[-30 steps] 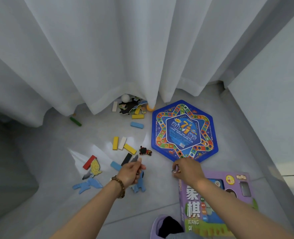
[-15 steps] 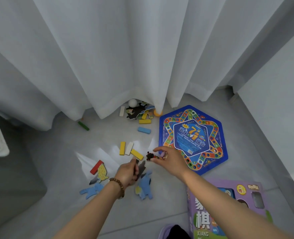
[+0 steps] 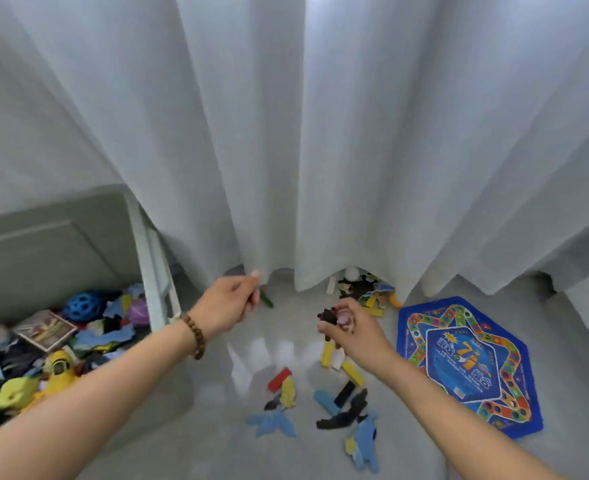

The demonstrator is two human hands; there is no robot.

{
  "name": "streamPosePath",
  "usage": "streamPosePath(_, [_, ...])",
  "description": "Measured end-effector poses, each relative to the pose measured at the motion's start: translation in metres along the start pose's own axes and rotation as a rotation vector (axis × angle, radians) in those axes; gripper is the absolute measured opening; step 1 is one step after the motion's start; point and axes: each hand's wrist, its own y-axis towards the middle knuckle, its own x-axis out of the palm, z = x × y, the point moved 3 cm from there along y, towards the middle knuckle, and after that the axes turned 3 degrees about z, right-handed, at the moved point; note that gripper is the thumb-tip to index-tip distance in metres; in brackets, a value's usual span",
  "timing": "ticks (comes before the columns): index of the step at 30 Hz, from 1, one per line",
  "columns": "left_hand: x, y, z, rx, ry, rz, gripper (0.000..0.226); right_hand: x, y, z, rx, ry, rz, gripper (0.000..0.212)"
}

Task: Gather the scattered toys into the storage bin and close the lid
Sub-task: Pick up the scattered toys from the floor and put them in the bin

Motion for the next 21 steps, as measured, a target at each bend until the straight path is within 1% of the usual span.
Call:
streamPosePath(3, [-0.094,-0.007,0.014,0.104,-0.035,0.153,0.042,0.046,0.002,-0.096,-0.133,0.063,-0.152,0.027])
streamPosePath(5, [-0.145,-0.015,0.000,0.101,0.016,0.264,0.036,0.089,0.005,-0.146,-0.187,0.058,-0.265,0.019])
streamPosePath(7, [-0.180,-0.023,-0.028,0.018,0.112,0.319,0.027,0.136,0.009,-0.183,-0.217,0.005,-0.331,0.017])
streamPosePath(9, [-0.200,-0.033,-0.058,-0.125,0.086,0.293,0.025,0.177,0.012,-0.205,-0.189,-0.017,-0.378,0.028])
streamPosePath(11, [-0.212,-0.043,-0.075,-0.232,0.066,0.270,0.039,0.206,0.015,-0.212,-0.109,-0.030,-0.410,0.045])
streamPosePath(12, [-0.218,-0.047,-0.078,-0.242,0.097,0.279,0.044,0.214,0.017,-0.212,-0.092,-0.050,-0.414,0.049])
streamPosePath(14, [-0.229,-0.053,-0.076,-0.194,0.130,0.333,0.045,0.217,0.020,-0.212,-0.114,-0.064,-0.378,0.045])
streamPosePath(17, [-0.230,-0.058,-0.061,-0.072,0.128,0.367,0.040,0.195,0.025,-0.205,-0.202,-0.014,-0.243,0.026])
streamPosePath(19, [-0.215,-0.060,-0.044,0.033,0.119,0.363,0.035,0.168,0.029,-0.187,-0.177,0.038,-0.137,0.014])
streamPosePath(21, [-0.192,-0.062,-0.020,0.177,0.142,0.353,0.031,0.134,0.031,-0.160,-0.130,0.066,-0.040,0.009])
